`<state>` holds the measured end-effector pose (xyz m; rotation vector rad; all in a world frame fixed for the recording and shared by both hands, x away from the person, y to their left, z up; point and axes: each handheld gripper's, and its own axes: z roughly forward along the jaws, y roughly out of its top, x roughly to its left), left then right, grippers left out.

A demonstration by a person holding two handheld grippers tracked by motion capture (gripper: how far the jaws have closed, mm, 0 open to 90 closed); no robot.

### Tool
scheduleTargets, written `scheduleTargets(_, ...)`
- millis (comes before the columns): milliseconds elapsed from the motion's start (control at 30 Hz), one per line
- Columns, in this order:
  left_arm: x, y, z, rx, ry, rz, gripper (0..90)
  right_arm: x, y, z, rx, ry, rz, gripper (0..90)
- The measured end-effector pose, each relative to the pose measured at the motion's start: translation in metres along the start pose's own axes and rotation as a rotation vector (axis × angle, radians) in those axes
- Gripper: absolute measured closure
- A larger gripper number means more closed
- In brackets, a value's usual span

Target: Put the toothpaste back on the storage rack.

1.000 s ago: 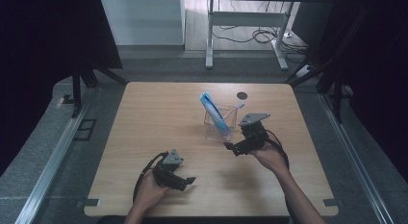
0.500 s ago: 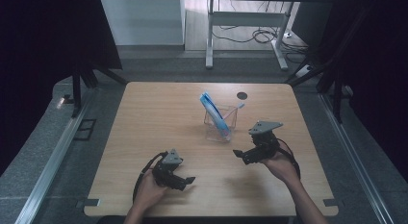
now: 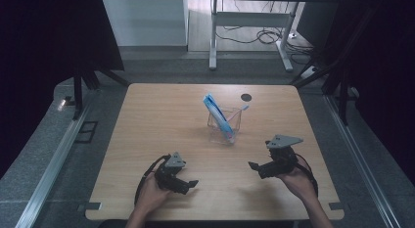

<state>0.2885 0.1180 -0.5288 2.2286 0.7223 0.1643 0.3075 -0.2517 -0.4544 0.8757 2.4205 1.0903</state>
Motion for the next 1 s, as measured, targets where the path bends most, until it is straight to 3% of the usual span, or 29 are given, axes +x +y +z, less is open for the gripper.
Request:
scheduleTargets(300, 0.001, -0.007, -0.005, -0.006, 0.012, -0.024, 13.0, 0.004, -0.031, 0.005, 0.026, -0.035, 0.016, 0.6)
scheduleTargets(567, 0.001, -0.008, -0.003, 0.011, 0.026, -0.011, 13.1, 0.009, -0.055, 0.015, 0.018, -0.018, 0.042, 0.9)
scheduleTargets(1000, 0.0, -0.007, 0.001, 0.045, 0.046, 0.0, 13.1, 0.015, -0.077, 0.029, 0.098, -0.008, 0.034, 0.3)
